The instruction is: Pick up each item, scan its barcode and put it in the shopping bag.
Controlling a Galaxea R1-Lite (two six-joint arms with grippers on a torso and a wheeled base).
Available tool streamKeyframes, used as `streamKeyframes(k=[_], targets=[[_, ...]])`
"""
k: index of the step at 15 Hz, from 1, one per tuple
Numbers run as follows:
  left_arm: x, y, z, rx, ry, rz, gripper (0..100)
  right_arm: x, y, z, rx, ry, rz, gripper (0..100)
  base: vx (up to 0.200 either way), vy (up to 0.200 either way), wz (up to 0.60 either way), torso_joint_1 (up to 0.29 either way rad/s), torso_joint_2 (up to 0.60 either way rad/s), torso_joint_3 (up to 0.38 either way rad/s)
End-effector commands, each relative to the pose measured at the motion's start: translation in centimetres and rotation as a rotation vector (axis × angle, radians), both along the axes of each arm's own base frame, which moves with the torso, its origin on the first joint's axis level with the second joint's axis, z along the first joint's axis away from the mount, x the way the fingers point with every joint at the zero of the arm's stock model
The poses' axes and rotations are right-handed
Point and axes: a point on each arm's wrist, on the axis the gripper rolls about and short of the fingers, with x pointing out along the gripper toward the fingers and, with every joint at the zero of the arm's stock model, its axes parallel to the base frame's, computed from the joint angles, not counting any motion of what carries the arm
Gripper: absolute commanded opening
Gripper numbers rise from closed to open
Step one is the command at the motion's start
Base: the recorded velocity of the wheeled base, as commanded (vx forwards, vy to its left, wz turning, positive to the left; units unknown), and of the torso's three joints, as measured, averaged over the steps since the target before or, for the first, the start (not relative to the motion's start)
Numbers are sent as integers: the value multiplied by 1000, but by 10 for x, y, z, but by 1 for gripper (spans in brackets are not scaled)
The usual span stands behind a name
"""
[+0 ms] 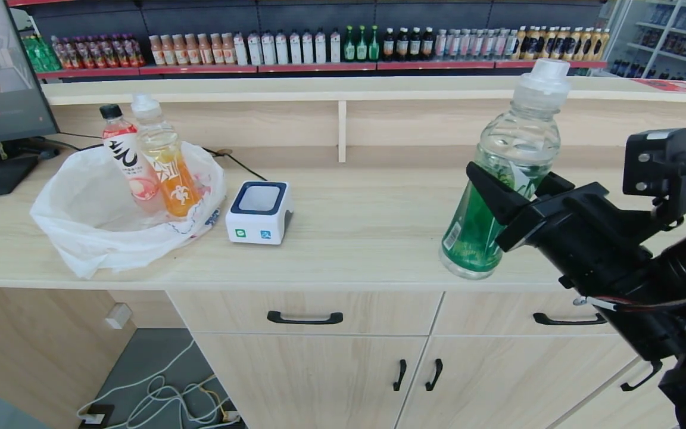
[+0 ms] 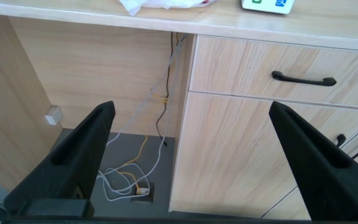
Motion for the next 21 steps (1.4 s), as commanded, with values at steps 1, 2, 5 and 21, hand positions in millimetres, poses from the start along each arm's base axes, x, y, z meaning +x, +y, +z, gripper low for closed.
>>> streamKeyframes(k=[1,2,5,21], targets=[[0,0,0,-4,0,1,100,2,-3,3,14,-8,-12,0,0,200,0,7,-2,2],[0,0,0,-6,2,1,100,6,-8,5,18,-13,-35,0,0,200,0,-2,2,2],[0,0,0,-4,0,1,100,11,-31,12,31,-40,-124,0,0,200,0,6,6,2],[0,0,0,-9,0,1,100,7,-39,0,36,20,-209,0,0,200,0,1,3,2]])
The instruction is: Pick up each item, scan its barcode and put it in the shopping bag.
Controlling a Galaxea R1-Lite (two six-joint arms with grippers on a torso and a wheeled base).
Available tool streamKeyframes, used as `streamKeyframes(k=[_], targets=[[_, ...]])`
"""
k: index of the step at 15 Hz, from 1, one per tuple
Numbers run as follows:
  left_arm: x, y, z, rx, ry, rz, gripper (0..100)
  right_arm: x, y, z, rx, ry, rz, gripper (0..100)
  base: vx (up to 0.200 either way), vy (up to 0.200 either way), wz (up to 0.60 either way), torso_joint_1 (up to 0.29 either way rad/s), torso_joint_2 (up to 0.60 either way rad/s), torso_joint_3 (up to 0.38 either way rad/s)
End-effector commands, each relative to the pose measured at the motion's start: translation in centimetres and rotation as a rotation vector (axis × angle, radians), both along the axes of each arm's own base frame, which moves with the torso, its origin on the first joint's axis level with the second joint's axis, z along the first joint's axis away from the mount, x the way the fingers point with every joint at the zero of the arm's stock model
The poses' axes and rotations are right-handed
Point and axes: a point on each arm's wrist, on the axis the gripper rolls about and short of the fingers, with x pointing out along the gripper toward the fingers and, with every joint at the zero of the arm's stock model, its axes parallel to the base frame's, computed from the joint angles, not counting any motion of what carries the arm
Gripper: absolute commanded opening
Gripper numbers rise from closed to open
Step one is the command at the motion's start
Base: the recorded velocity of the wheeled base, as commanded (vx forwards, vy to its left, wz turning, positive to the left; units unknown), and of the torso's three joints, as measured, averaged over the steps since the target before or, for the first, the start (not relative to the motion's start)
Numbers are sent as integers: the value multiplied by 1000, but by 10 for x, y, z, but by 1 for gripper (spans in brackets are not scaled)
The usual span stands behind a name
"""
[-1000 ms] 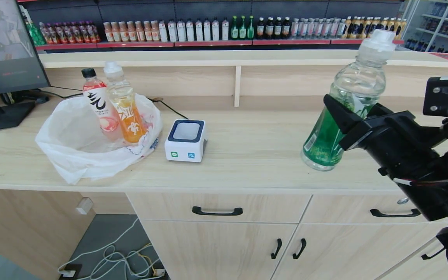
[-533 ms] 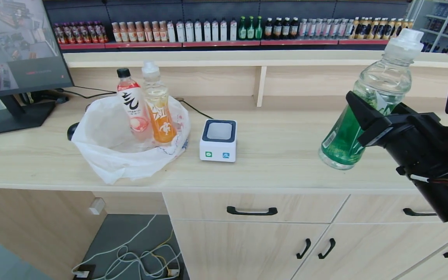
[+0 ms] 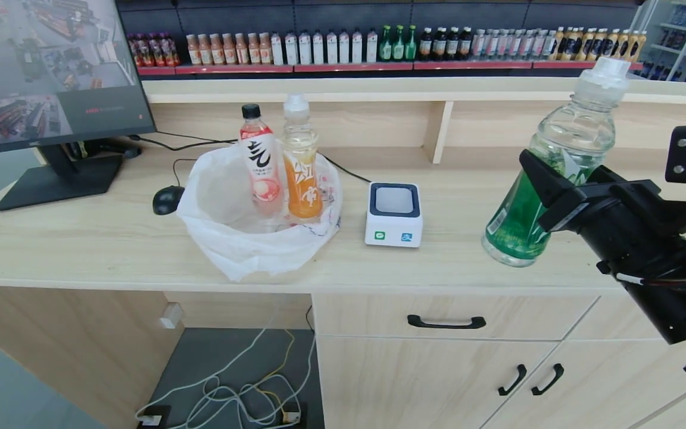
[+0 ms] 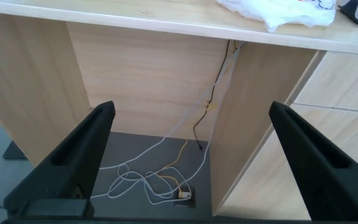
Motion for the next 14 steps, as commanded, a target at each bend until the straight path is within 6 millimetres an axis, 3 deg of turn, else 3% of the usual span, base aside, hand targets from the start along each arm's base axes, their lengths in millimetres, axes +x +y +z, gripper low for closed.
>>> streamKeyframes(k=[1,7,14], targets=[[0,0,0,0,1,1,100,-1,-1,-1,-1,2,-1,0,0,200,0,2,2,2],[0,0,0,0,-1,1,100,5,3,3,5,-15,1,0,0,200,0,-1,2,3],[0,0,0,9,1,1,100,9,9,1,-95,-44,42,0,0,0,0,0,0,0]])
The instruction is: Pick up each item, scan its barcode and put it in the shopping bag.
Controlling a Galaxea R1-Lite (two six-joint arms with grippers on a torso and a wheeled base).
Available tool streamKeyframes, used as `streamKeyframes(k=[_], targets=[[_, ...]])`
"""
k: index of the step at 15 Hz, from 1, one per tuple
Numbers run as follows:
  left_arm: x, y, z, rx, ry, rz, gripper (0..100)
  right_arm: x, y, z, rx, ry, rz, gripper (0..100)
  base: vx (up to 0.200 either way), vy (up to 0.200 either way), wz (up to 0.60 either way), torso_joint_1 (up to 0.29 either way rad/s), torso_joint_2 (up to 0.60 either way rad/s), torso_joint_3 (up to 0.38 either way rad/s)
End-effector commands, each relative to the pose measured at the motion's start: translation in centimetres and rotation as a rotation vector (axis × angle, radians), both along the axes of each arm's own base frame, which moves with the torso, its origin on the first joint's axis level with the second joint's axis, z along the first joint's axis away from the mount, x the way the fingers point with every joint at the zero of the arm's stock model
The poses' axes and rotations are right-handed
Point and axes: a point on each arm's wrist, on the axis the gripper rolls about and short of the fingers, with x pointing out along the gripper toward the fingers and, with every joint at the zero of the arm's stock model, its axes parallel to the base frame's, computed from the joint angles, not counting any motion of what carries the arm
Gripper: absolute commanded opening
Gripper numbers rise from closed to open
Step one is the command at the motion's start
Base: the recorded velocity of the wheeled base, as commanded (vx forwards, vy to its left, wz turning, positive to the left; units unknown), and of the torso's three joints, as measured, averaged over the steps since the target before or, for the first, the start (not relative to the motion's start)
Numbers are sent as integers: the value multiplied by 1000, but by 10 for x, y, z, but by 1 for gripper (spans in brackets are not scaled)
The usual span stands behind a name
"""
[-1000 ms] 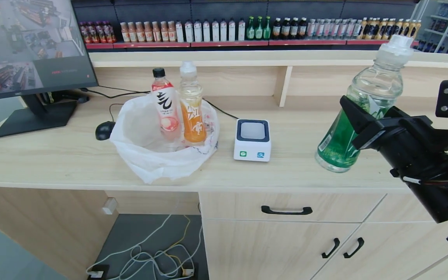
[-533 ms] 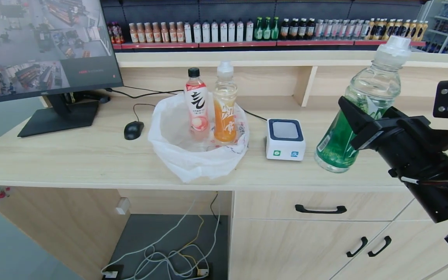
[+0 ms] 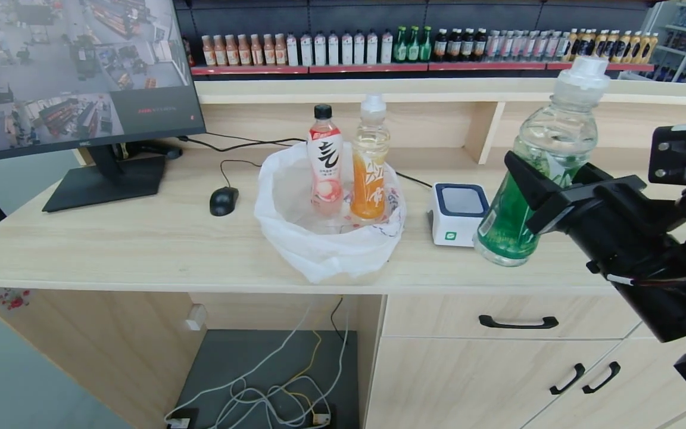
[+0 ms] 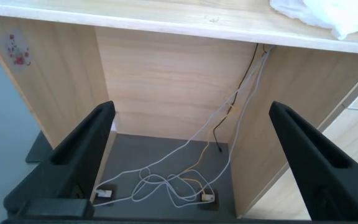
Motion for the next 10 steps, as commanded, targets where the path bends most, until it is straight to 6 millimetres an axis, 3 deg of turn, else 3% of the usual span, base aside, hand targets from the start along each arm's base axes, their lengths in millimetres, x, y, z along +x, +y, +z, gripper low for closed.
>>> streamKeyframes(k=[1,5,10], targets=[[0,0,0,0,-1,0,100,11,6,3,-71,-49,21,0,0,0,0,0,0,0],[0,0,0,0,1,0,100,33,18,10,-211,-157,39,0,0,0,0,0,0,0],[0,0,0,0,-1,0,100,52,8,1,-492,-275,-9,0,0,0,0,0,0,0]])
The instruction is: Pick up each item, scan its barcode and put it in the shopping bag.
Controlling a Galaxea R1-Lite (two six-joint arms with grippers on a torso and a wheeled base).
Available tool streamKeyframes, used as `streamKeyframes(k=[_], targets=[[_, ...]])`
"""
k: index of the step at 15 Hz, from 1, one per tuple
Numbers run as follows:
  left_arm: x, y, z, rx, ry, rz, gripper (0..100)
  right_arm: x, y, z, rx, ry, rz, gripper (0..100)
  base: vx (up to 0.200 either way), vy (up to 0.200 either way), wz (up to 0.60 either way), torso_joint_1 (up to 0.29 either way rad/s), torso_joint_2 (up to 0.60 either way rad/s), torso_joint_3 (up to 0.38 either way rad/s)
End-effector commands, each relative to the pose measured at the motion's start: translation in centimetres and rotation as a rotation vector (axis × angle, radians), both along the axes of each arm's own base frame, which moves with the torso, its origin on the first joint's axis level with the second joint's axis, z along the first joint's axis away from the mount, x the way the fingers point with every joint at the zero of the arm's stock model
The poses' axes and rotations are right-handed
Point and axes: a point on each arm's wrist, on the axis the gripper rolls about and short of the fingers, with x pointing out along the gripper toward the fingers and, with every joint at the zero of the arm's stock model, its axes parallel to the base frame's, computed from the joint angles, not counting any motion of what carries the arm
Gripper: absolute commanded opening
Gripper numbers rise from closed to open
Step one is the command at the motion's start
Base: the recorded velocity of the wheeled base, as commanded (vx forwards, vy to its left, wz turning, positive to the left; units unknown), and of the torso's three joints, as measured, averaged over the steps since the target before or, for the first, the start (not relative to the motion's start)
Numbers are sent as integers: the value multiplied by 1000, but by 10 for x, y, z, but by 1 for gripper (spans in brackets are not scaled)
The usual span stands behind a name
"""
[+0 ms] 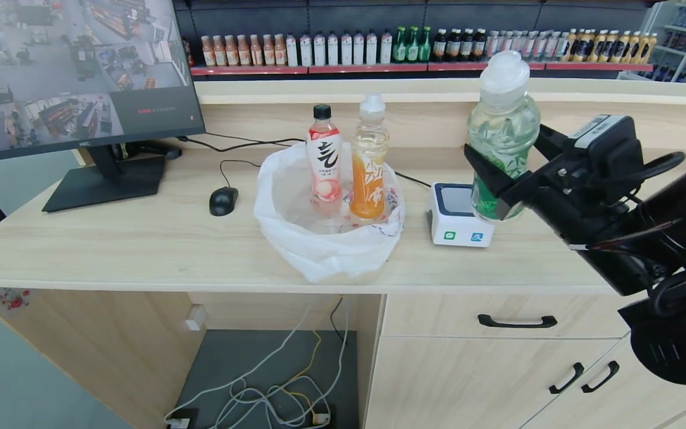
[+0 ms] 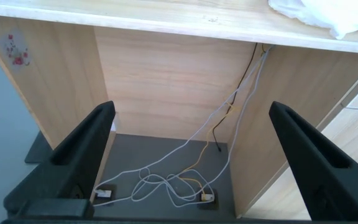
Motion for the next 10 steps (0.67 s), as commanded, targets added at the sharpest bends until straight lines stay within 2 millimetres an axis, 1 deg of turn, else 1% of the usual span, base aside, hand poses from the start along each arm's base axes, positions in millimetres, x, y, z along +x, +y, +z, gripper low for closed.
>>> streamKeyframes(k=[1,4,7,8,10], targets=[[0,0,0,0,0,1,100,12,0,-7,-67,-21,-12,0,0,0,0,0,0,0],[0,0,0,0,0,1,100,30,7,-4,-122,-97,-18,0,0,0,0,0,0,0],[0,0,0,0,0,1,100,49,14,-6,-152,-140,-41,0,0,0,0,0,0,0],[0,0,0,0,0,1,100,55,17,-7,-191,-175,-57,0,0,0,0,0,0,0],[0,0,0,-2,2,1,100,58,19,-10,-245,-212,-42,0,0,0,0,0,0,0]])
